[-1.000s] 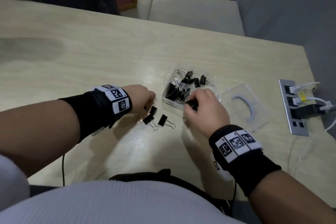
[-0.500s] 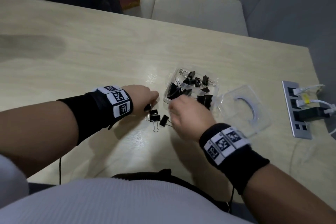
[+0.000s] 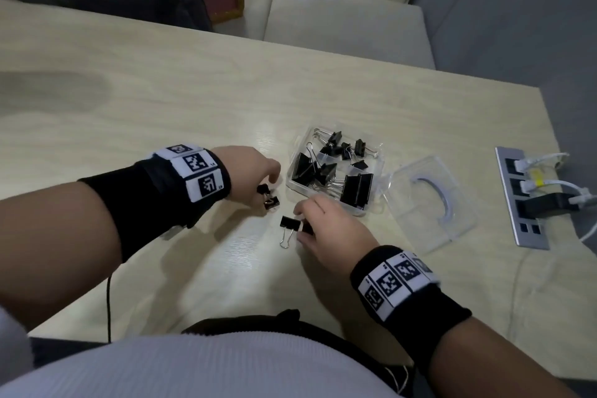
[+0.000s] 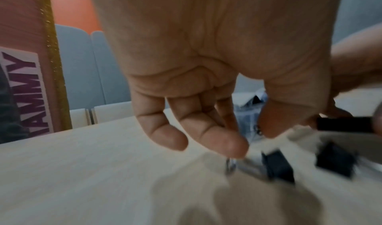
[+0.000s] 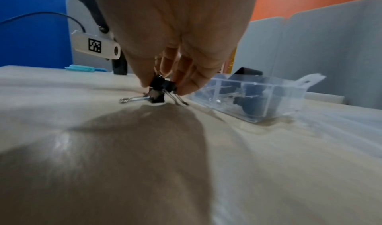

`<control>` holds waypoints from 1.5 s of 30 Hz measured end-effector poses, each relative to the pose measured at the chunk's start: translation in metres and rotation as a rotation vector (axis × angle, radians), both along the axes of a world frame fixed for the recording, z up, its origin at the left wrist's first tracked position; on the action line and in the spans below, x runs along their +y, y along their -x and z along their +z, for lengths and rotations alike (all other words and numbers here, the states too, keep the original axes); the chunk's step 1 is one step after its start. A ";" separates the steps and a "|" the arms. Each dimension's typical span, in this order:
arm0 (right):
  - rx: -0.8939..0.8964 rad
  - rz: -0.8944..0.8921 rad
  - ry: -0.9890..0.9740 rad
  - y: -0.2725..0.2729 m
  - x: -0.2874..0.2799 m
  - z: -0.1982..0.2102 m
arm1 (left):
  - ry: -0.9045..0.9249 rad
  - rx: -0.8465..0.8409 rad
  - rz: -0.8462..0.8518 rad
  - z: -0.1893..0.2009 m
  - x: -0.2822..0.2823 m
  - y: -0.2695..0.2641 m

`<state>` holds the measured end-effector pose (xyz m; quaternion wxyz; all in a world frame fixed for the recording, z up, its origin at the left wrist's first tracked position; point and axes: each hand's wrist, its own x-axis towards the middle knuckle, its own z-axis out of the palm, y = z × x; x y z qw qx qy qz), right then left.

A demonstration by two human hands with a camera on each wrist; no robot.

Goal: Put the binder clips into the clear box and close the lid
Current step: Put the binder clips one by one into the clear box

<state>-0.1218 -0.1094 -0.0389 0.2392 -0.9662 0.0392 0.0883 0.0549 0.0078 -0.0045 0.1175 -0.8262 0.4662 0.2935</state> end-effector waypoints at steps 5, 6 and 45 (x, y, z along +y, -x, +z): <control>-0.207 -0.323 -0.152 -0.006 -0.023 0.021 | 0.172 0.218 0.143 0.030 -0.023 -0.015; -0.239 -0.435 -0.168 -0.009 -0.031 0.025 | 0.236 0.237 0.193 0.033 -0.030 -0.017; 0.123 -0.079 0.144 0.010 0.003 -0.017 | 0.014 -0.005 -0.053 -0.024 -0.001 0.014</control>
